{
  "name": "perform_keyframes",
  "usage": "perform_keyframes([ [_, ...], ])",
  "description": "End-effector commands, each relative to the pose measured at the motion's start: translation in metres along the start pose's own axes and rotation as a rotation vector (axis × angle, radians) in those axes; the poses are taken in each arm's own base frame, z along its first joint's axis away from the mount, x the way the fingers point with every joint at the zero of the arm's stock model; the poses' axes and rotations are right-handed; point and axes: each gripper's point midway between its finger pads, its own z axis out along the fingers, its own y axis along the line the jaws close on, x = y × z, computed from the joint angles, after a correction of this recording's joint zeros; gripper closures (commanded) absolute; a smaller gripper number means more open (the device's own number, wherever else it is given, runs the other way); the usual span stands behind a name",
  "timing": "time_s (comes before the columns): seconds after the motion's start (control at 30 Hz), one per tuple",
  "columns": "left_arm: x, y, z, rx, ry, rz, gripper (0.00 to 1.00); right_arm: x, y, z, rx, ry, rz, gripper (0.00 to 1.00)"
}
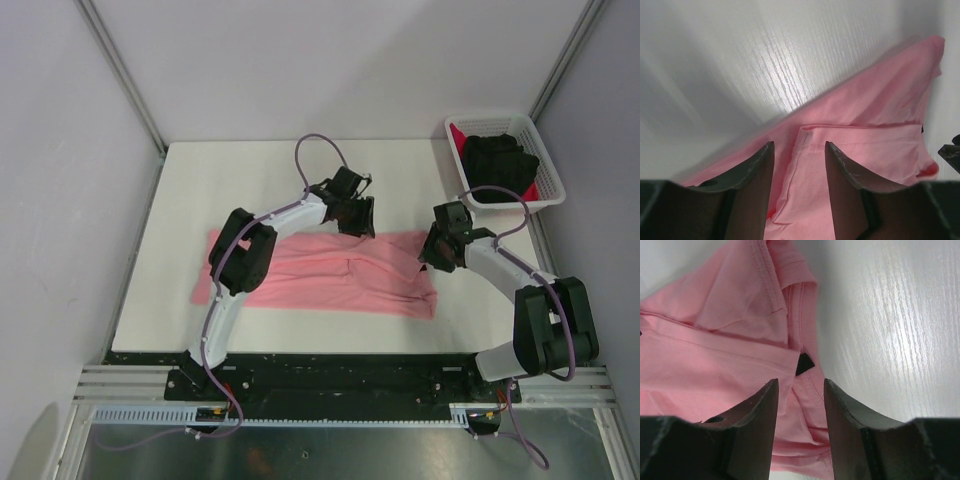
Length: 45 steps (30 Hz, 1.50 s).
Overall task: Fold and stack the t-shirts
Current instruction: Fold the other side of the tshirt into a rectangle
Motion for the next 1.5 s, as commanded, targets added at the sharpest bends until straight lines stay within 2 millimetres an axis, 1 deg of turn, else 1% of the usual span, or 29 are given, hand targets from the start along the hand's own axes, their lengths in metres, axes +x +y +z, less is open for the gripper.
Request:
perform_keyframes([
  [0.0,-0.016,-0.022,-0.006,0.056,-0.038,0.055,0.51,-0.007,0.005,-0.003,-0.034,-0.029,0.022,0.54],
  [0.17,-0.013,-0.027,-0.004,0.066,-0.032,0.065,0.55,-0.004,0.005,0.002,-0.037,-0.014,0.025,0.55],
  [0.37,-0.006,-0.026,0.003,0.068,-0.010,0.062,0.57,-0.003,0.005,0.005,-0.037,-0.009,0.027,0.55],
  [0.5,-0.006,-0.029,0.004,0.071,-0.012,0.064,0.60,-0.003,0.007,0.008,-0.044,-0.004,0.029,0.55],
  [0.63,-0.006,-0.030,0.006,0.075,-0.009,0.058,0.69,-0.002,0.010,0.011,-0.059,0.004,0.034,0.55],
  [0.8,-0.005,-0.031,0.004,0.077,-0.008,0.057,0.81,-0.004,0.009,0.015,-0.062,0.007,0.046,0.56],
  [0.97,-0.006,-0.032,-0.003,0.071,-0.017,0.065,0.93,-0.009,0.009,0.023,-0.074,-0.001,0.065,0.58],
  [1.07,-0.007,-0.031,-0.005,0.064,-0.022,0.068,0.98,-0.010,0.011,0.028,-0.085,0.005,0.079,0.60],
  [1.3,-0.006,-0.032,-0.009,0.064,-0.023,0.069,1.00,-0.005,0.010,0.037,-0.075,0.024,0.095,0.66],
  [1.47,-0.008,-0.036,-0.017,0.072,-0.033,0.075,1.00,-0.006,0.010,0.038,-0.076,0.021,0.103,0.70],
])
